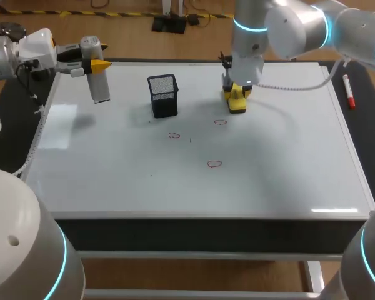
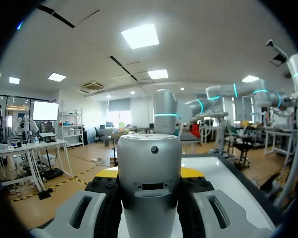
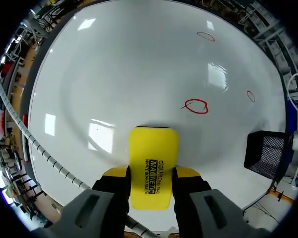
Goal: Pick up the inspection probe, press it on each red-marked spot on the whiteboard one by one, put down the probe, pick up the eraser, and wipe off all the red marks.
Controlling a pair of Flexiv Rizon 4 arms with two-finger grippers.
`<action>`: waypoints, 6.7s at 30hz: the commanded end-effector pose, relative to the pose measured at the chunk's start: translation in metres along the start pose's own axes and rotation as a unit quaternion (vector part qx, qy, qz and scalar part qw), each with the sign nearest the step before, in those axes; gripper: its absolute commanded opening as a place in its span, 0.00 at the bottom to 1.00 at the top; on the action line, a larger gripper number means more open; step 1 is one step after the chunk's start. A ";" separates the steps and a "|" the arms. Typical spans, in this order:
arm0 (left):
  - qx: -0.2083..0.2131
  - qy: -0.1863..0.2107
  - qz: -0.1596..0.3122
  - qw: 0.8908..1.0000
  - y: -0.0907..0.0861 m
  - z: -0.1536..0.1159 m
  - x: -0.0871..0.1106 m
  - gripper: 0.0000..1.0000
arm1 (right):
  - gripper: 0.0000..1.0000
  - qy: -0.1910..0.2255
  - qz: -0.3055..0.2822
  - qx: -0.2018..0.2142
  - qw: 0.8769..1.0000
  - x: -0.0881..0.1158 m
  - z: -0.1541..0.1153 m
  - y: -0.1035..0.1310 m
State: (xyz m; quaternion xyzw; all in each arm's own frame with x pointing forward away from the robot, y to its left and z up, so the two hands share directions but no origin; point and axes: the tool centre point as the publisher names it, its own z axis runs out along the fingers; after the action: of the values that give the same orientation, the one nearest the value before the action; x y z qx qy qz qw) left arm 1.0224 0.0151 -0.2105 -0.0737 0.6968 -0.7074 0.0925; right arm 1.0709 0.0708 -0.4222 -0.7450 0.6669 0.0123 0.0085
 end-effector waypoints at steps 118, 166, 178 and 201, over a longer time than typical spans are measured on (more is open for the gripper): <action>0.050 0.110 -0.036 0.992 0.039 0.159 0.129 0.00 | 0.00 0.000 0.181 0.038 0.983 0.165 -0.070 0.060; 0.044 0.147 -0.021 0.988 0.067 0.164 0.129 0.00 | 0.00 0.000 0.181 0.038 0.983 0.165 -0.070 0.060; 0.043 0.147 -0.016 0.988 0.060 0.164 0.132 0.00 | 0.00 0.000 0.181 0.038 0.983 0.165 -0.070 0.060; 0.018 0.043 0.016 0.999 0.030 0.052 0.127 0.00 | 0.00 0.000 0.181 0.038 0.983 0.165 -0.070 0.060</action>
State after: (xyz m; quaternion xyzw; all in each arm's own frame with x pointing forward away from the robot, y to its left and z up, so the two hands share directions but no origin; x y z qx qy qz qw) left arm 0.9241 -0.0783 -0.2486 -0.0077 0.6846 -0.7271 0.0512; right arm 1.0288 -0.1009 -0.3576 -0.6099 0.7916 -0.0106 0.0351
